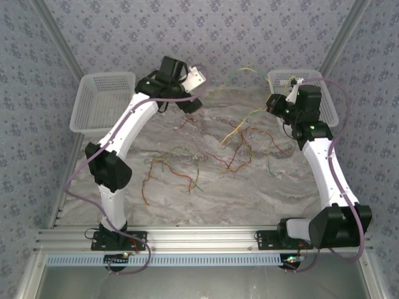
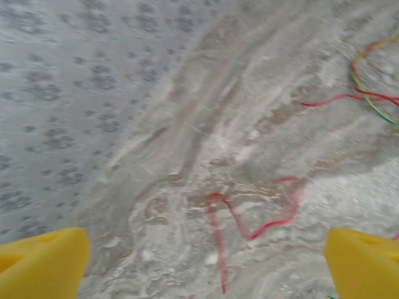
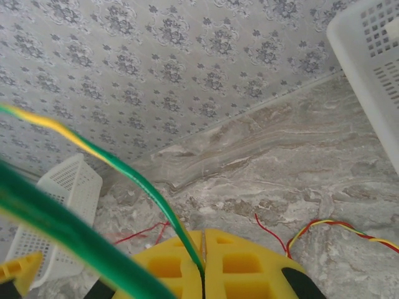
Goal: Untangle the cables
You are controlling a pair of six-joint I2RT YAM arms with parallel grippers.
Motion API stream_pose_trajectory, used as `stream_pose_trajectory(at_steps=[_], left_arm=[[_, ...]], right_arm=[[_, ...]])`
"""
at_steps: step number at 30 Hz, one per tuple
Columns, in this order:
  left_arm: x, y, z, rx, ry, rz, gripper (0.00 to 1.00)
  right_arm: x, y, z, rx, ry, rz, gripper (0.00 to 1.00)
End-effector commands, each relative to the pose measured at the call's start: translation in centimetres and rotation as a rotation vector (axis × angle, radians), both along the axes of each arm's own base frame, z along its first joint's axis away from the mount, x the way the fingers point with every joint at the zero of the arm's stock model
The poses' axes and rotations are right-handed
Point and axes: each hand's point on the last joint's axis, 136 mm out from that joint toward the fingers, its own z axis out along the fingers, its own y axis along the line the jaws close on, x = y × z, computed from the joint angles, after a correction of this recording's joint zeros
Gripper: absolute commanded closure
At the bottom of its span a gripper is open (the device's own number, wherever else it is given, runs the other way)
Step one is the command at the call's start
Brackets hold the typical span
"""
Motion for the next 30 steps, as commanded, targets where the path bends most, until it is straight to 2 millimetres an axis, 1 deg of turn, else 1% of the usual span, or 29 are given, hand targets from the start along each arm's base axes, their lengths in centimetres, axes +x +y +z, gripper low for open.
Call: stream_pose_trajectory(at_steps=[1, 3, 5, 7, 8, 10, 12, 13, 14, 15, 17, 19, 22, 25, 28, 30], left_arm=[[-2.6, -0.8, 1.7, -0.124, 0.029, -0.091, 0.01], [-2.9, -0.7, 4.4, -0.274, -0.018, -0.094, 0.01], [-4.8, -0.6, 6.9, -0.425, -0.032, -0.145, 0.01], [-6.6, 0.3, 9.9, -0.58, -0.14, -0.177, 0.01], [-7.0, 1.1, 11.3, -0.65, -0.201, -0.17, 0.01], [-7.9, 3.6, 13.9, -0.801, -0.289, -0.134, 0.01], [-8.3, 5.9, 15.9, -0.902, -0.322, -0.091, 0.01], [-8.7, 6.5, 16.6, -0.925, -0.328, -0.08, 0.01], [-8.9, 6.6, 16.9, -0.92, -0.332, -0.08, 0.01], [-9.0, 6.4, 16.9, -0.911, -0.323, -0.076, 0.01], [-8.2, 5.3, 16.1, -0.889, -0.264, -0.077, 0.01], [-7.2, 3.1, 14.3, -0.87, -0.128, -0.126, 0.01], [-7.0, -0.5, 11.2, -0.871, 0.015, -0.219, 0.01], [-7.0, -3.1, 7.4, -0.85, 0.102, -0.267, 0.01], [-7.4, -4.4, 4.9, -0.866, 0.236, -0.319, 0.01], [-8.0, -5.1, 4.1, -0.864, 0.261, -0.348, 0.01]], right_arm=[[-0.2, -0.3, 1.7, -0.061, -0.027, -0.021, 1.0], [0.1, 0.5, 1.5, -0.078, -0.024, 0.001, 1.0], [0.3, 2.3, 1.4, -0.155, -0.047, 0.045, 1.0], [0.4, 4.0, 0.6, -0.261, -0.033, 0.087, 1.0], [0.6, 4.8, 0.1, -0.284, -0.027, 0.117, 1.0], [0.9, 6.6, -1.0, -0.332, -0.024, 0.212, 1.0], [1.0, 8.0, -2.2, -0.392, -0.007, 0.273, 1.0], [0.8, 9.1, -2.8, -0.433, -0.011, 0.318, 1.0], [0.7, 10.0, -3.2, -0.472, -0.014, 0.352, 1.0], [0.4, 11.3, -3.7, -0.515, -0.023, 0.404, 1.0], [-0.3, 13.8, -4.3, -0.573, -0.041, 0.494, 1.0], [-0.4, 15.6, -4.3, -0.592, -0.068, 0.525, 1.0], [0.4, 16.6, -3.7, -0.524, -0.082, 0.499, 1.0], [0.6, 17.5, -2.9, -0.479, -0.105, 0.507, 1.0], [0.8, 17.5, -2.3, -0.458, -0.116, 0.474, 1.0], [1.3, 17.0, -1.9, -0.432, -0.114, 0.433, 1.0]])
